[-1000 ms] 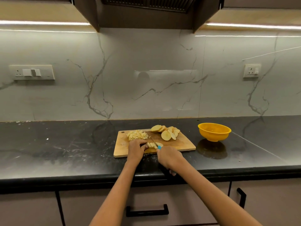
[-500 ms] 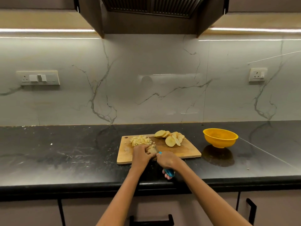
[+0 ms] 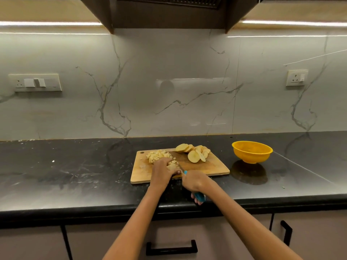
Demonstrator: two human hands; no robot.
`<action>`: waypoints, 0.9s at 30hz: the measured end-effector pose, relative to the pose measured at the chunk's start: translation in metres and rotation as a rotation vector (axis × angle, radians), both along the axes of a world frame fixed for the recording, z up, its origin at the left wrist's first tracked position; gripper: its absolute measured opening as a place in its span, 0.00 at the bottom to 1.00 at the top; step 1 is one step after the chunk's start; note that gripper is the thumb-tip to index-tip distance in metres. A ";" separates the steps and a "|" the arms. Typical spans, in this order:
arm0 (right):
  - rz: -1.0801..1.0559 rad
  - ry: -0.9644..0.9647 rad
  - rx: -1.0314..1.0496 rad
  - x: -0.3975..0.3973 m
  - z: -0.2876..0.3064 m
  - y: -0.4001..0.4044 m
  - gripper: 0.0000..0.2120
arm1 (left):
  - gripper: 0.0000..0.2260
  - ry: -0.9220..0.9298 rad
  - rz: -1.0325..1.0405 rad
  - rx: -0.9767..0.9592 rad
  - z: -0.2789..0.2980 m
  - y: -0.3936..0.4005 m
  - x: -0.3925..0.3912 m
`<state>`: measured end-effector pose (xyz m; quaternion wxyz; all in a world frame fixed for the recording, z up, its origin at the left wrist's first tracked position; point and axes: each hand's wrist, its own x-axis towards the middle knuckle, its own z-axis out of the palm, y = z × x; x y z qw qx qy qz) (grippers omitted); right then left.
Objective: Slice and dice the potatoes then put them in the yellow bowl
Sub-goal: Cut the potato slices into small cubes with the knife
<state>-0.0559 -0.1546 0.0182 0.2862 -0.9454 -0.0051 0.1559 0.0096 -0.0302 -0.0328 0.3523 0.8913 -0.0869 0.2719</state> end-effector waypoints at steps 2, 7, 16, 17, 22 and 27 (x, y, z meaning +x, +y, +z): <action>-0.012 0.023 0.120 0.008 -0.002 -0.001 0.18 | 0.20 -0.020 -0.004 0.009 0.001 -0.001 -0.001; -0.057 -0.080 0.328 0.022 -0.013 -0.019 0.19 | 0.27 -0.004 -0.032 0.064 -0.005 -0.007 0.000; -0.070 -0.104 0.326 0.037 -0.010 -0.038 0.18 | 0.24 -0.023 0.179 0.076 0.001 0.002 0.023; -0.056 -0.085 0.313 0.039 -0.010 -0.039 0.18 | 0.24 -0.015 0.201 0.053 0.003 0.007 0.026; -0.005 -0.028 0.273 0.043 -0.013 -0.040 0.20 | 0.20 -0.045 0.147 -0.076 0.006 0.020 0.033; 0.109 -0.010 0.338 0.044 -0.009 -0.037 0.20 | 0.10 -0.172 0.114 -0.190 0.008 0.027 0.036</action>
